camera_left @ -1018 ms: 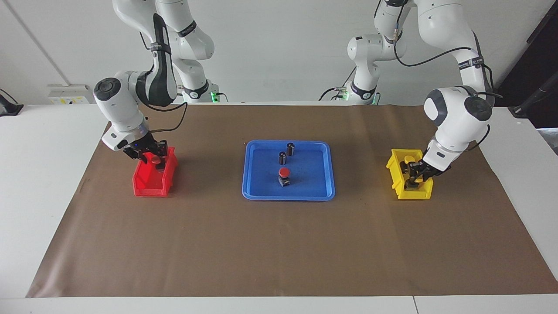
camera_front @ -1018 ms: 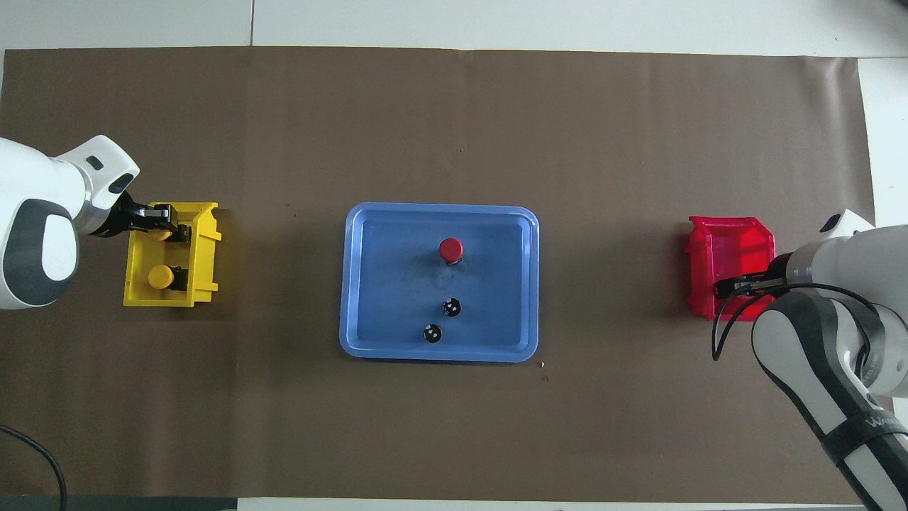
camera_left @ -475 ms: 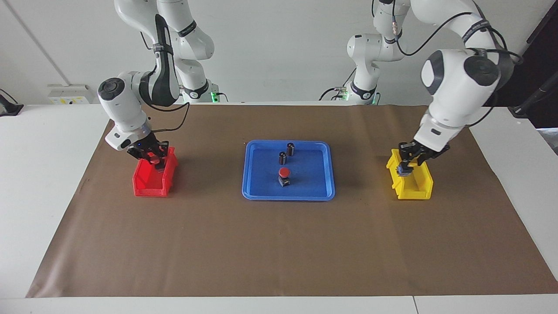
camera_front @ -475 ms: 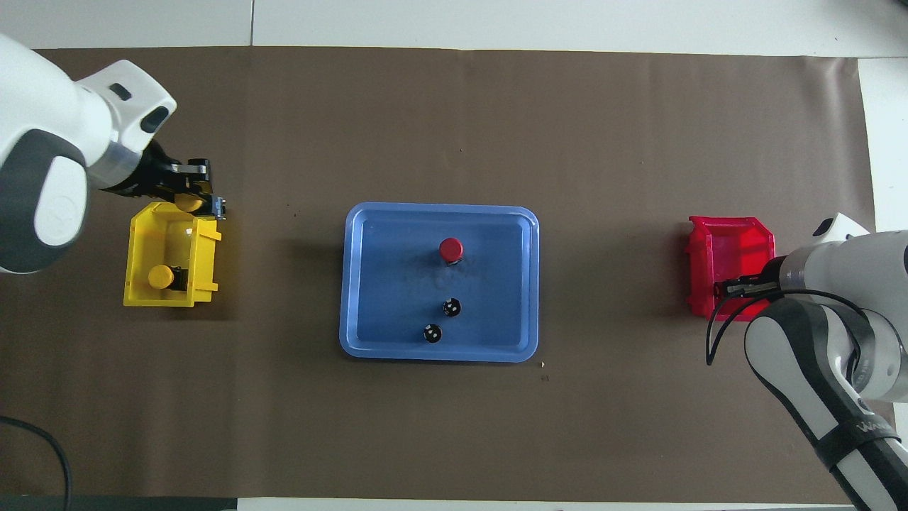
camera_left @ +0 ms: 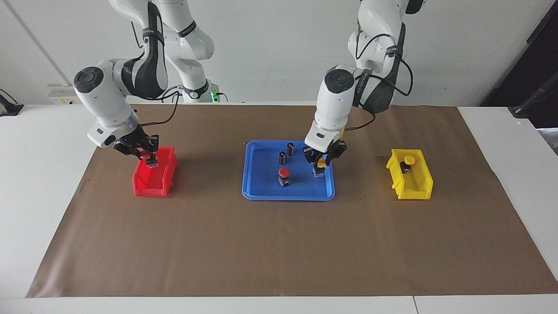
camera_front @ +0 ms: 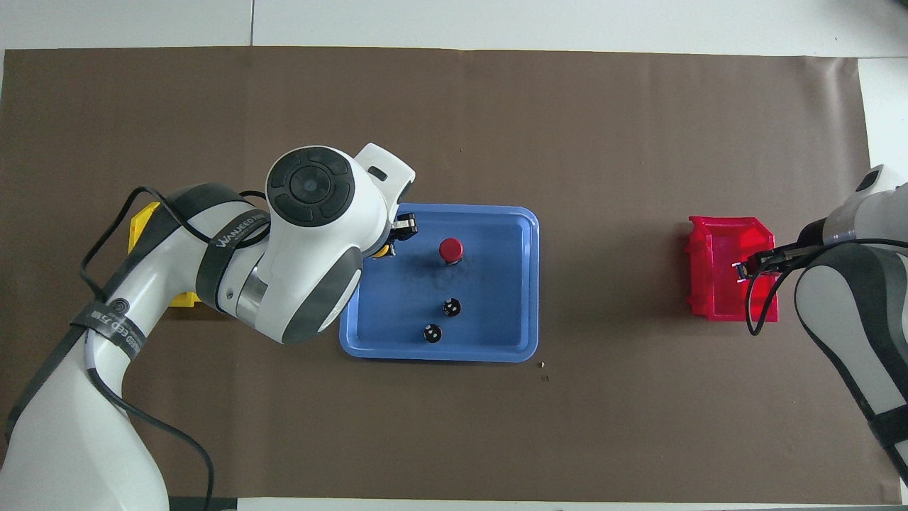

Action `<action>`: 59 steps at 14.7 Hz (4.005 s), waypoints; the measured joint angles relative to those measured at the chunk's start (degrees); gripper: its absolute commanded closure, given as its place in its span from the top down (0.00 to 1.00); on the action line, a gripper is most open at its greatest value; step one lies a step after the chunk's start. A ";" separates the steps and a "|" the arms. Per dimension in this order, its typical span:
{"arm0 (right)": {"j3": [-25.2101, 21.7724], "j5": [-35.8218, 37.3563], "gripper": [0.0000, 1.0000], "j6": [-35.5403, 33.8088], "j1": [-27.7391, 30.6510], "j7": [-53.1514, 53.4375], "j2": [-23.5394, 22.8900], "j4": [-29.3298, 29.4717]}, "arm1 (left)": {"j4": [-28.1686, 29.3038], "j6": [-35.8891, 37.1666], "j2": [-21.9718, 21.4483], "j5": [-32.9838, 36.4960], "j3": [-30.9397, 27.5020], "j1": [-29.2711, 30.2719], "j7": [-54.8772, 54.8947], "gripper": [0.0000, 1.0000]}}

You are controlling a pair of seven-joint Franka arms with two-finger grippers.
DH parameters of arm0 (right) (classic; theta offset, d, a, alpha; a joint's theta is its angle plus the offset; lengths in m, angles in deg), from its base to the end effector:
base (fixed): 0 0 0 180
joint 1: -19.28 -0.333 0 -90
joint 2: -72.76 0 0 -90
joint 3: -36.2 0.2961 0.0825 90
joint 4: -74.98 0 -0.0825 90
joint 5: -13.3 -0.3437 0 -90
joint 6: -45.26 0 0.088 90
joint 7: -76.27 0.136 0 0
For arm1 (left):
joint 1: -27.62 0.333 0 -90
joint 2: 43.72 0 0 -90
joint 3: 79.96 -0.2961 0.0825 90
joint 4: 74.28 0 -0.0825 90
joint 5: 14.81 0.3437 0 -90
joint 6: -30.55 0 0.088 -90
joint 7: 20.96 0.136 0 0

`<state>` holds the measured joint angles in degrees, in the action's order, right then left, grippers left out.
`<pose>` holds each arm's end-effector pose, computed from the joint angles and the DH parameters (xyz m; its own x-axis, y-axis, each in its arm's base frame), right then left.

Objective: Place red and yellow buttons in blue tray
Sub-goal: 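Carry the yellow button into the blue tray with the left gripper, then place the second red button in the tray while the left gripper grasps yellow, then carry the second yellow button into the blue tray with the left gripper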

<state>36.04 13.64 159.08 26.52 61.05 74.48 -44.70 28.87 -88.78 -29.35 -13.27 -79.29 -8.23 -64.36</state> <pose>0.4896 -0.0641 0.4012 0.9878 0.1388 -0.0710 0.1381 -0.9903 -0.0140 0.4744 -0.3484 0.3806 0.9935 0.1075 0.0373 0.1074 -0.9942 0.0064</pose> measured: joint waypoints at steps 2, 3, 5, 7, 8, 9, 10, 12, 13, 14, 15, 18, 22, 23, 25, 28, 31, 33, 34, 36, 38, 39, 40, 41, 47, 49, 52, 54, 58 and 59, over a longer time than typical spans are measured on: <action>0.03 0.00 0.17 -3.31 -0.04 -0.06 -1.01 4.02 | -0.04 -2.09 1.94 0.00 -0.05 -1.03 -2.22 0.02; 0.16 0.00 0.17 -4.83 -0.07 -0.07 -1.36 5.72 | -0.09 -2.87 2.88 0.00 -0.07 -1.41 -2.91 0.07; 0.49 0.00 0.17 -8.84 -0.14 -0.07 -1.96 9.52 | -0.09 -3.89 4.55 0.00 -0.08 -1.83 -3.46 0.64; 0.83 -0.01 0.17 -12.83 -0.45 -0.07 -2.47 13.71 | -0.13 -4.14 5.19 0.00 -0.10 -1.93 -3.50 0.93; 0.92 -0.02 0.17 -14.88 -1.11 0.22 -2.76 15.94 | -0.15 -4.10 5.20 0.00 -0.11 -2.00 -3.52 1.00; 1.00 -0.03 0.17 -16.67 -1.93 1.08 -3.26 17.98 | -0.26 -3.83 5.20 0.00 -0.10 -2.13 -3.52 1.00; 1.08 -0.05 0.17 -18.04 -2.89 2.49 -3.89 19.86 | -0.55 -3.09 5.18 0.00 -0.13 -2.18 -3.51 1.00; 1.16 -0.13 0.18 -19.09 -5.71 6.28 -5.19 22.64 | -2.02 1.14 4.46 0.01 -0.87 -1.81 -1.38 1.00; 1.21 -0.30 0.17 -18.89 -7.61 9.11 -5.86 23.41 | -2.82 4.76 3.38 0.01 -1.35 -0.89 2.40 1.00; 1.27 -0.50 0.17 -17.98 -9.96 12.55 -6.57 23.79 | -3.42 8.35 1.78 0.02 -1.76 0.73 7.19 1.00; 1.33 -0.65 0.17 -16.26 -12.76 16.62 -7.28 23.86 | -3.87 11.44 -0.26 0.03 -2.03 3.33 12.45 1.00; 1.59 -0.75 0.17 -11.10 -22.14 29.99 -9.47 23.87 | -5.20 19.16 -7.38 0.03 -2.52 13.62 28.52 1.00; 1.71 -0.76 0.19 -0.46 -32.39 44.88 -15.00 22.11 | -5.66 26.66 -16.06 0.03 -2.82 25.73 47.74 1.00; 1.67 -0.76 0.20 1.57 -33.21 45.46 -16.39 21.16 | -5.44 26.96 -17.10 0.03 -2.86 28.37 51.74 1.00; 1.60 -0.76 0.21 5.38 -33.73 45.63 -18.14 18.66 | -3.51 24.62 -17.82 0.03 -2.91 31.72 55.64 1.00; 1.41 -0.76 0.24 9.98 -33.84 46.32 -18.50 14.39 | 5.66 12.25 -18.01 0.03 -2.67 32.39 55.95 0.99; 1.45 -0.76 0.28 12.97 -35.21 47.95 -18.52 11.38 | 15.18 1.95 -17.02 0.03 -2.43 32.49 55.84 0.89; 1.45 -0.76 0.66 14.70 -35.93 49.26 -18.80 10.29 | 19.26 -2.45 -16.04 0.03 -2.49 33.09 55.82 0.81; 1.43 -0.76 0.90 14.96 -36.05 49.45 -18.93 10.08 | 20.70 -3.73 -15.82 0.03 -2.51 33.45 55.82 0.81; 1.23 -0.70 1.00 14.85 -36.05 49.47 -18.97 10.13 | 22.95 -5.40 -15.76 0.03 -2.53 34.10 55.82 0.78; 0.80 -0.50 1.00 13.20 -35.84 49.47 -18.78 11.31 | 24.24 -7.12 -15.76 0.03 -2.52 34.16 55.26 0.75; 0.54 -0.38 1.00 10.56 -35.30 49.47 -18.57 13.33 | 24.46 -7.50 -15.76 0.03 -2.49 34.16 54.79 0.72; 0.31 -0.20 1.00 6.43 -34.17 49.27 -18.28 16.60 | 24.51 -7.68 -15.77 0.03 -2.47 34.16 54.56 0.69; 0.20 -0.03 1.00 1.43 -32.37 47.97 -17.83 20.54 | 24.52 -7.83 -15.77 0.03 -2.47 34.16 54.32 0.68; -0.22 -0.02 1.00 -20.86 -16.15 29.29 -7.56 30.84 | 25.18 -7.90 -15.79 0.03 -1.95 33.99 48.21 0.68; -0.34 0.02 1.00 -26.69 -12.05 25.05 -2.67 30.96 | 25.78 -7.90 -15.81 0.03 -1.93 33.99 47.63 0.68; -0.82 0.06 1.00 -30.41 -6.33 19.63 1.07 31.22 | 26.63 -7.90 -15.84 0.03 -1.93 33.99 46.23 0.68; -1.26 0.07 1.00 -30.11 -2.50 14.59 0.74 30.95 | 27.06 -7.90 -15.88 0.03 -1.92 33.98 45.36 0.59; -1.42 1.98 1.00 -30.13 -1.54 12.57 -0.38 30.69 | 27.68 -7.91 -15.99 0.03 -1.85 33.93 45.06 0.02; -1.53 2.61 1.00 -30.15 -1.58 12.57 -0.35 30.69 | 27.69 -7.94 -16.00 0.03 -1.81 33.92 45.03 0.02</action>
<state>34.51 16.24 128.93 24.94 73.62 74.14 -14.01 56.56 -96.72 -45.35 -13.24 -81.10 25.69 -19.33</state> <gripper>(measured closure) 0.000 0.595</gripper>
